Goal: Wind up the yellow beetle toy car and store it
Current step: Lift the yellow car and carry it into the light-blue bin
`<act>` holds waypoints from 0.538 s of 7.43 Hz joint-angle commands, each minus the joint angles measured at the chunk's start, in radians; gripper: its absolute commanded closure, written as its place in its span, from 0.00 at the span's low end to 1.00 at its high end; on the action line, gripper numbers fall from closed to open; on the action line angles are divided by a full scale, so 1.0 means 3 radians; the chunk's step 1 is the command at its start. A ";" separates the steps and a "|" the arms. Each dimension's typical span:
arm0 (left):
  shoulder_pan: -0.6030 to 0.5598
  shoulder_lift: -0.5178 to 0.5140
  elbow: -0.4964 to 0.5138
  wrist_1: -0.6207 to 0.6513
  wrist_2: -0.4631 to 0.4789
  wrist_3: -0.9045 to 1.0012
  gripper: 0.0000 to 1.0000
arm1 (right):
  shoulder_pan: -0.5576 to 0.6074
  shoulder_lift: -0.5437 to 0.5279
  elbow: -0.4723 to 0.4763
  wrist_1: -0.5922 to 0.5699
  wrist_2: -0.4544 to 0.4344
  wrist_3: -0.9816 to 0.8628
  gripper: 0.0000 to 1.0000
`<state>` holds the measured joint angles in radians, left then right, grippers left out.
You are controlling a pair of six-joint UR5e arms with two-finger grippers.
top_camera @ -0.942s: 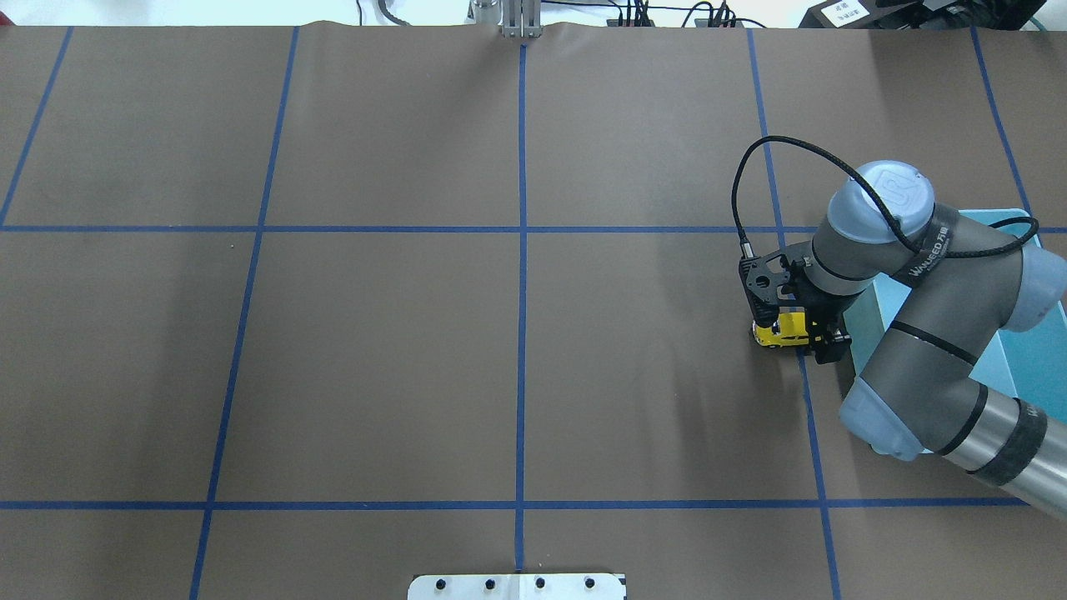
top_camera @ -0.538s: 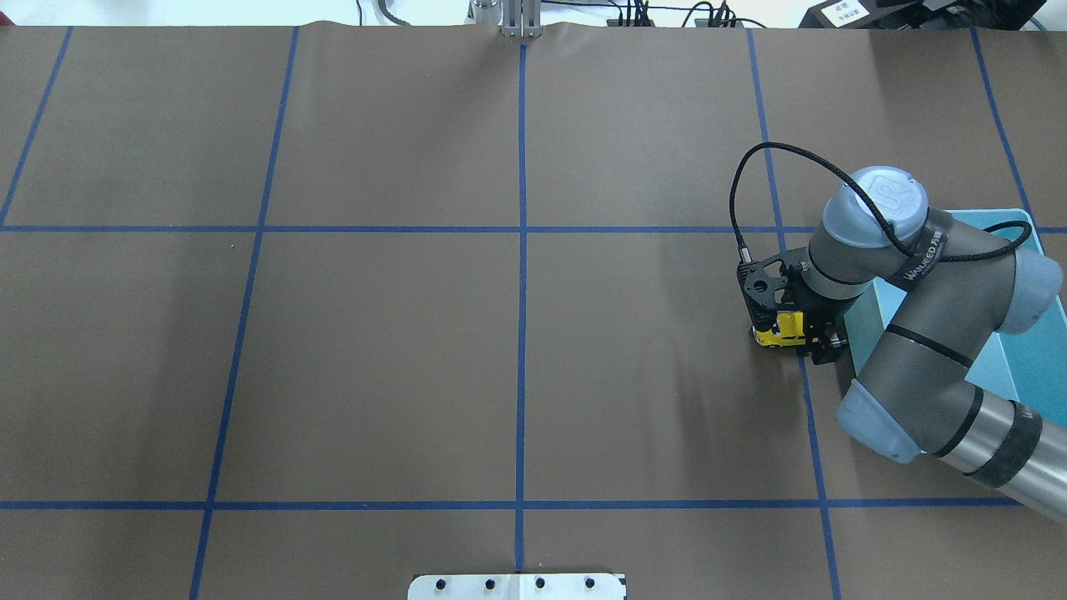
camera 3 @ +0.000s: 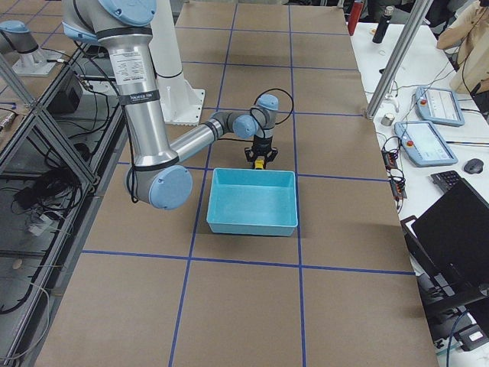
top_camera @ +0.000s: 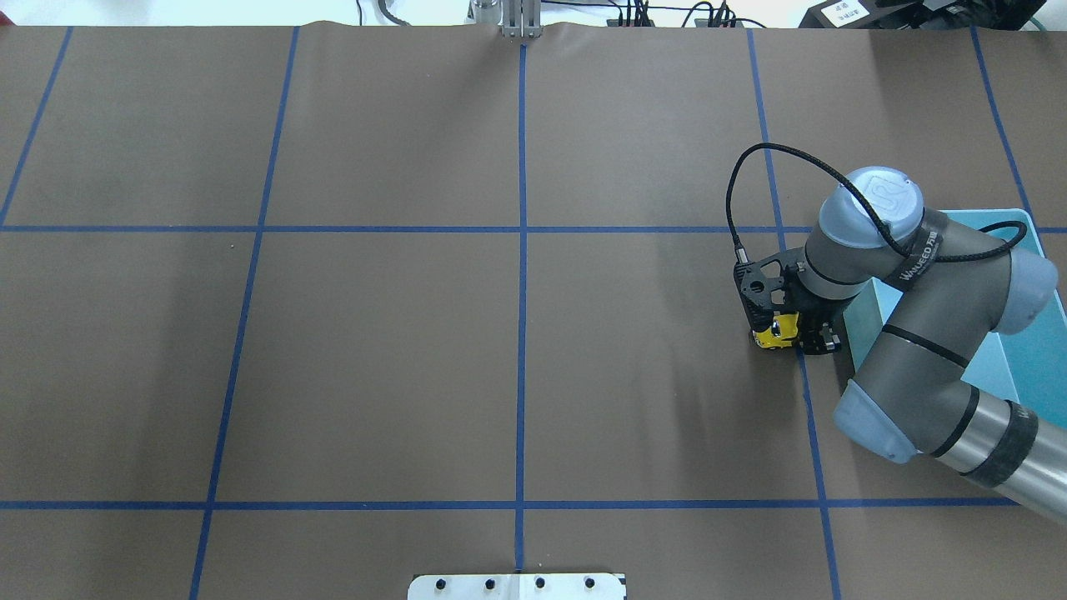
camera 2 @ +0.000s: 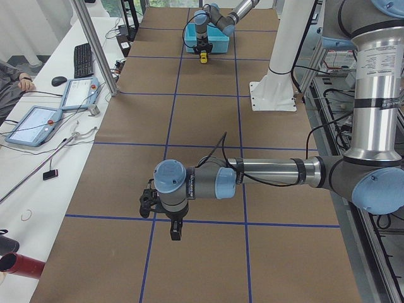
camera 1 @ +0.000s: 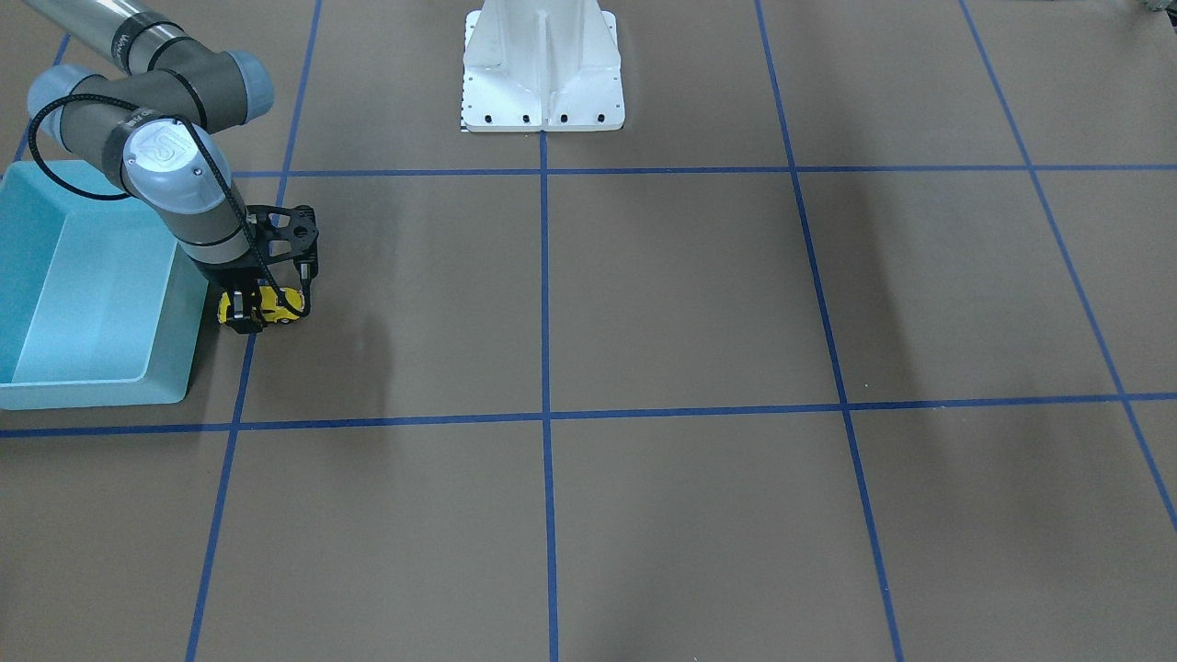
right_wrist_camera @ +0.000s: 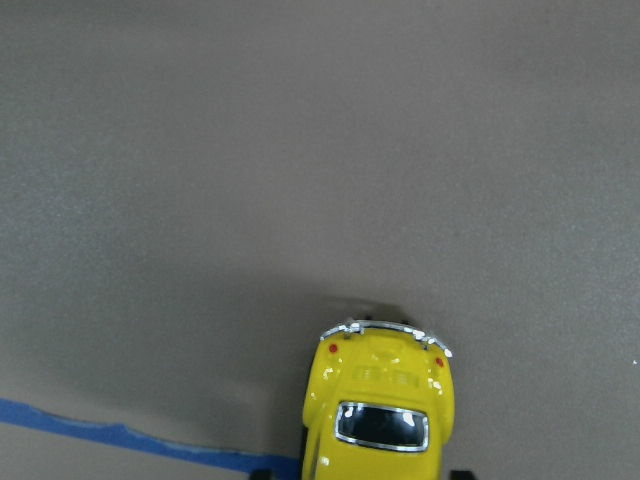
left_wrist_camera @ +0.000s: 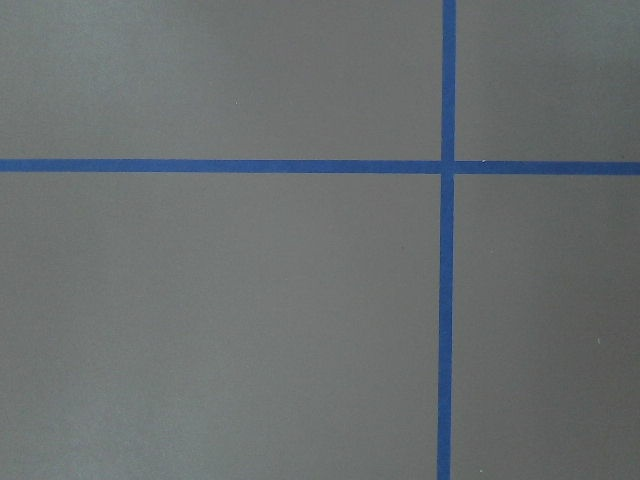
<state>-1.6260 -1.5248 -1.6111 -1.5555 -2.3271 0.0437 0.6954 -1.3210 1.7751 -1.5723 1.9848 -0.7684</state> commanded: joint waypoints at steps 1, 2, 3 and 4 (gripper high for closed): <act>0.0000 0.0000 -0.0004 0.0000 0.0000 -0.0008 0.00 | 0.0008 0.0026 0.0156 -0.0020 0.0000 0.0040 1.00; 0.0000 0.0000 -0.0004 0.0000 -0.0005 -0.0008 0.00 | 0.0130 0.0026 0.0375 -0.0096 0.0021 0.0041 1.00; 0.0000 0.0000 -0.0004 0.0000 0.0000 -0.0008 0.00 | 0.0283 0.0057 0.0671 -0.0477 0.0046 0.0036 1.00; 0.0000 0.0000 -0.0004 0.0000 -0.0005 -0.0008 0.00 | 0.0376 0.0067 0.0978 -0.0926 0.0052 -0.0005 1.00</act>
<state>-1.6260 -1.5247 -1.6122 -1.5555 -2.3277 0.0415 0.7665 -1.3065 1.9571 -1.7044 1.9957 -0.7602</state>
